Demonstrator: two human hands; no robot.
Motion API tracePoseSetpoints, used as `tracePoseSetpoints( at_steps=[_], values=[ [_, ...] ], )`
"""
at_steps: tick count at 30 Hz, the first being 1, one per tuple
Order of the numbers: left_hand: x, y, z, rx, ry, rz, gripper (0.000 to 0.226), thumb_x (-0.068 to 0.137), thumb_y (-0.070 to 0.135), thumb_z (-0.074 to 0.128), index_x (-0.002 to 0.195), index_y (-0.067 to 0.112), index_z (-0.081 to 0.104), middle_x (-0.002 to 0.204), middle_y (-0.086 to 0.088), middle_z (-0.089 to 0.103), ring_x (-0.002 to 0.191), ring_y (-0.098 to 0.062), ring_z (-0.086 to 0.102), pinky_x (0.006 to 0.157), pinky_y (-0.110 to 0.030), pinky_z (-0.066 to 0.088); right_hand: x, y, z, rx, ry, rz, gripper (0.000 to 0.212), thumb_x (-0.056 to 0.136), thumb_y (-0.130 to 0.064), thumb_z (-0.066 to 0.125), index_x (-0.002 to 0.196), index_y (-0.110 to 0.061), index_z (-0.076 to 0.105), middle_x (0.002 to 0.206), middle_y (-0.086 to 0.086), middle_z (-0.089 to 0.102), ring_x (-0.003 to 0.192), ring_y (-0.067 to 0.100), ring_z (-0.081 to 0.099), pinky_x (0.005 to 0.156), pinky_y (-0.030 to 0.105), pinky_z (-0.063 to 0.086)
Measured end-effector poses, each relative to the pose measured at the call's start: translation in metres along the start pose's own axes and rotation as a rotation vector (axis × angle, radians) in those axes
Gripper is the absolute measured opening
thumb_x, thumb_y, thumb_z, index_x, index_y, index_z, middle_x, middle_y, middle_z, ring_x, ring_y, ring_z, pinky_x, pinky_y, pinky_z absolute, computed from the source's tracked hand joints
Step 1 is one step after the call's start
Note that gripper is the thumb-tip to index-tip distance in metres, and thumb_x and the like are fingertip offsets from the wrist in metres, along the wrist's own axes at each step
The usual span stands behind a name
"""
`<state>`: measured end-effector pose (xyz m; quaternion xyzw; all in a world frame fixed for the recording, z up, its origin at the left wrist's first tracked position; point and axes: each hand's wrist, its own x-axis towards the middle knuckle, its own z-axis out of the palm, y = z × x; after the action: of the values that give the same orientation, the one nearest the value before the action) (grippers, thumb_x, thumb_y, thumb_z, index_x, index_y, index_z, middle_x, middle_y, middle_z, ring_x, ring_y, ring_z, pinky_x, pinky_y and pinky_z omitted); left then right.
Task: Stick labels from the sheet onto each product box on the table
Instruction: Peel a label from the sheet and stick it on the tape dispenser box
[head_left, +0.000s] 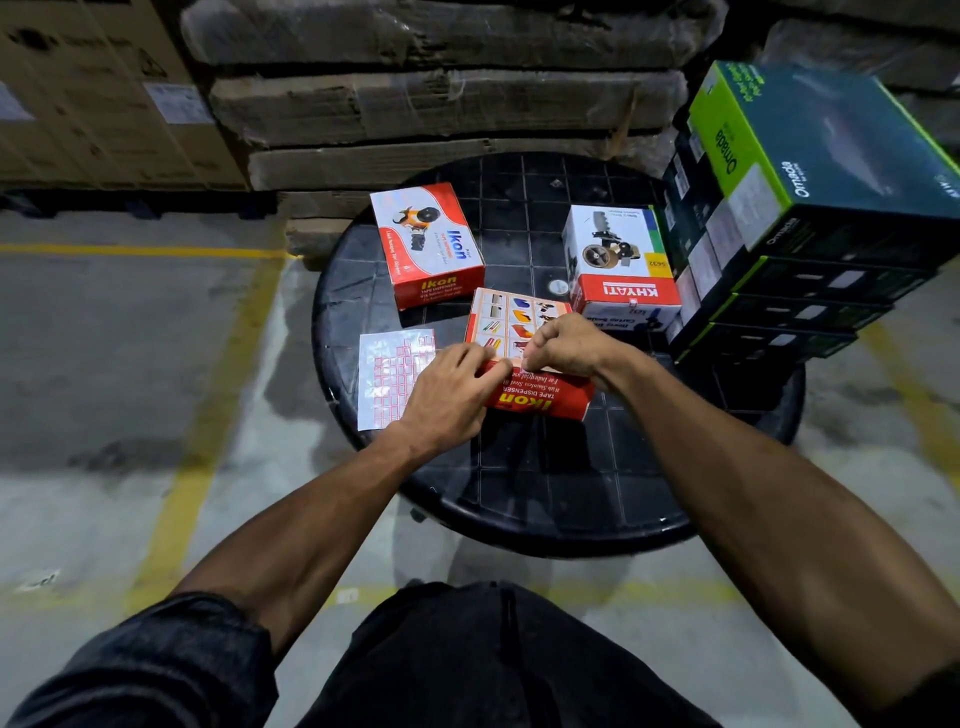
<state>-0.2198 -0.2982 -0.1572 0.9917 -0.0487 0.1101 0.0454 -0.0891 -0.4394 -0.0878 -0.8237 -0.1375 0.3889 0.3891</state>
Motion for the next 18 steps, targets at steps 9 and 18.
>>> tracePoseSetpoints(
  at_steps=[9, 18],
  values=[
    [-0.005, 0.004, 0.004, 0.015, 0.001, 0.018, 0.056, 0.066, 0.015, 0.074, 0.119, 0.009, 0.057, 0.112, -0.018, 0.06, 0.1, -0.034, 0.056, 0.082, -0.045, 0.051, 0.01, 0.01, 0.003, -0.05, -0.005, 0.038, 0.015, 0.08, 0.001, 0.07, 0.073, -0.01, 0.062, 0.097, 0.011, 0.069, 0.096, 0.025, 0.066, 0.086, 0.039, 0.057],
    [-0.009, 0.005, 0.007, 0.009, -0.004, -0.004, 0.058, 0.066, 0.017, 0.079, 0.118, 0.009, 0.057, 0.112, -0.019, 0.06, 0.101, -0.034, 0.056, 0.084, -0.045, 0.051, 0.012, 0.018, 0.008, -0.244, 0.103, -0.139, 0.017, 0.086, -0.008, 0.071, 0.074, -0.016, 0.06, 0.088, -0.001, 0.064, 0.084, 0.011, 0.06, 0.07, 0.024, 0.051]
  ],
)
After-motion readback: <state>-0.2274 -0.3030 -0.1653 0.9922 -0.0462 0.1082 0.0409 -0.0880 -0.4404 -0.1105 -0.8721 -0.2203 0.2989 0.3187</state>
